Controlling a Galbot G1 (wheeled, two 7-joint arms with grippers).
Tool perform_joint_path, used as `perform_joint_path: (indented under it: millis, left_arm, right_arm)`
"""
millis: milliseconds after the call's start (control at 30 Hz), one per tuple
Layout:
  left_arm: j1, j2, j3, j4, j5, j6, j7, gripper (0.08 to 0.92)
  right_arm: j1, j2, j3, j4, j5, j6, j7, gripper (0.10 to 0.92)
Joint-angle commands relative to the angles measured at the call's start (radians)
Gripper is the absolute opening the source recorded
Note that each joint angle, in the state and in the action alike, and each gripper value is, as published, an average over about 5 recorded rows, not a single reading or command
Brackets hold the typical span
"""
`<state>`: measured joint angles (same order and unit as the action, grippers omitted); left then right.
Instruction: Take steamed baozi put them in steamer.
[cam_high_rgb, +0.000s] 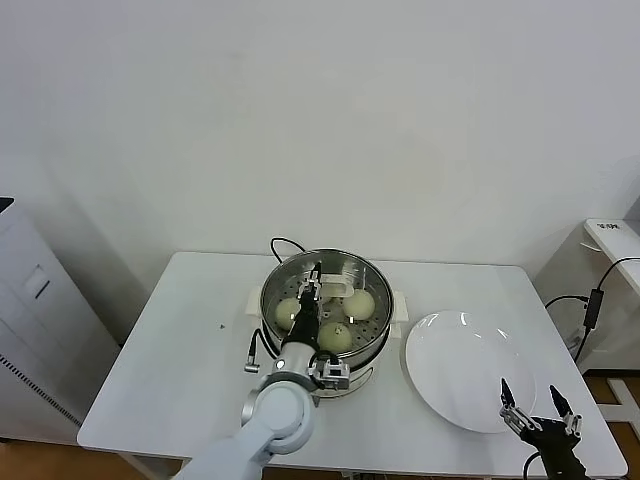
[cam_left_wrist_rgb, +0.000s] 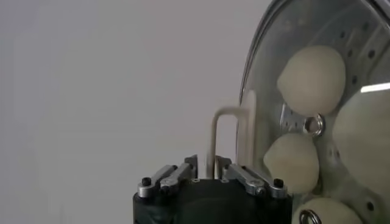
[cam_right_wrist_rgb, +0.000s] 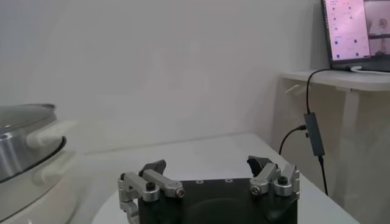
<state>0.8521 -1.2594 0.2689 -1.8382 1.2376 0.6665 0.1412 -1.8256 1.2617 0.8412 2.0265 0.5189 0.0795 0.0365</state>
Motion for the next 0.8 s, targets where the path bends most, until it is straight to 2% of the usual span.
perform_joint_path:
  millis: [33, 233, 333, 467, 600, 667, 800]
  left_arm:
    - [0.047, 0.124, -0.012, -0.198, -0.279, 0.010, -0.043, 0.416]
    - [0.110, 0.199, -0.058, -0.301, -0.434, -0.038, -0.087, 0.590]
    - [0.172, 0.220, -0.121, -0.342, -0.536, -0.119, -0.142, 0.676]
    - [0.260, 0.229, -0.308, -0.369, -0.666, -0.298, -0.218, 0.780]
    - [0.316, 0.265, -0.522, -0.358, -0.880, -0.402, -0.282, 0.818]
    - [0.370, 0.236, -0.652, -0.340, -0.976, -0.456, -0.286, 0.822]
    - [0.482, 0.121, -0.885, -0.285, -1.109, -0.564, -0.253, 0.823]
  right_arm:
    - [0.022, -0.013, -0.021, -0.004, 0.000, -0.014, -0.002, 0.823]
    - [0.058, -0.034, -0.064, -0.017, 0.000, -0.021, -0.010, 0.823]
    - [0.097, -0.054, -0.095, -0.008, 0.009, -0.022, -0.008, 0.823]
    - [0.190, -0.110, -0.139, 0.010, 0.043, -0.027, 0.009, 0.823]
    - [0.280, -0.153, -0.175, 0.001, 0.061, -0.057, 0.017, 0.823]
    - [0.330, -0.166, -0.207, -0.017, 0.055, -0.077, 0.034, 0.823]
    - [0.384, -0.170, -0.254, -0.045, 0.030, -0.091, 0.060, 0.823]
